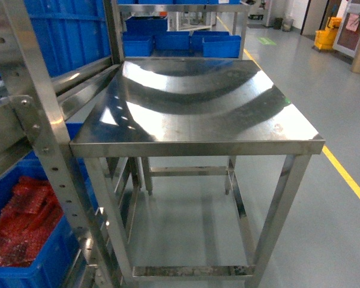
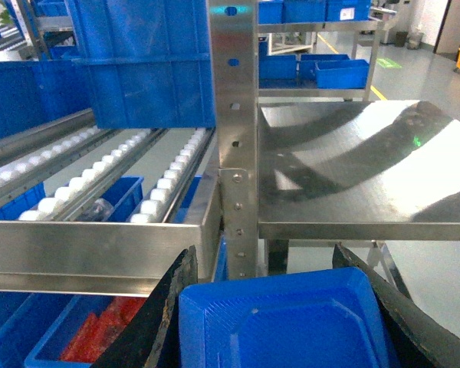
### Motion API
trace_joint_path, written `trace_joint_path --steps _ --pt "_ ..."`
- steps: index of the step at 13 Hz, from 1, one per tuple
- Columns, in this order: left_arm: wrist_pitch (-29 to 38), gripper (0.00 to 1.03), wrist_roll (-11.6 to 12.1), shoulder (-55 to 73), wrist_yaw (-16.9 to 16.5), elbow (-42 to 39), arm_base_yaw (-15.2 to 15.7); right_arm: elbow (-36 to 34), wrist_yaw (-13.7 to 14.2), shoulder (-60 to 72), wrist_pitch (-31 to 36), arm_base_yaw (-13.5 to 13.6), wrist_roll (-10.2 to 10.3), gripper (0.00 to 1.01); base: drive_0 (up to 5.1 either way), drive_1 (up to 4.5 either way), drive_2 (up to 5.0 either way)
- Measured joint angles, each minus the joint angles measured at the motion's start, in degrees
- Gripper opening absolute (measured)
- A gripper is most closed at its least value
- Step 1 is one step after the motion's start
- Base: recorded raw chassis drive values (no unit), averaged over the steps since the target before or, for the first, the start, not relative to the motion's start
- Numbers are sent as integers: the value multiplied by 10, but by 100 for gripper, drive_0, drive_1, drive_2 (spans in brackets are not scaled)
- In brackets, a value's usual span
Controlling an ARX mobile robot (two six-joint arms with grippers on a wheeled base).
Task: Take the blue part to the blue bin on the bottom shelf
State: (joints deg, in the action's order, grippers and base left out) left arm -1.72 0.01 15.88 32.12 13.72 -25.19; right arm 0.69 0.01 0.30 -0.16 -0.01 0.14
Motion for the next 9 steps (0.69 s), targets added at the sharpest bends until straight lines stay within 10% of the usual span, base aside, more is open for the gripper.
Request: trace_joint_path --steps 9 --pt "0 44 0 0 0 0 0 0 0 0 -1 0 0 98 -491 231 231"
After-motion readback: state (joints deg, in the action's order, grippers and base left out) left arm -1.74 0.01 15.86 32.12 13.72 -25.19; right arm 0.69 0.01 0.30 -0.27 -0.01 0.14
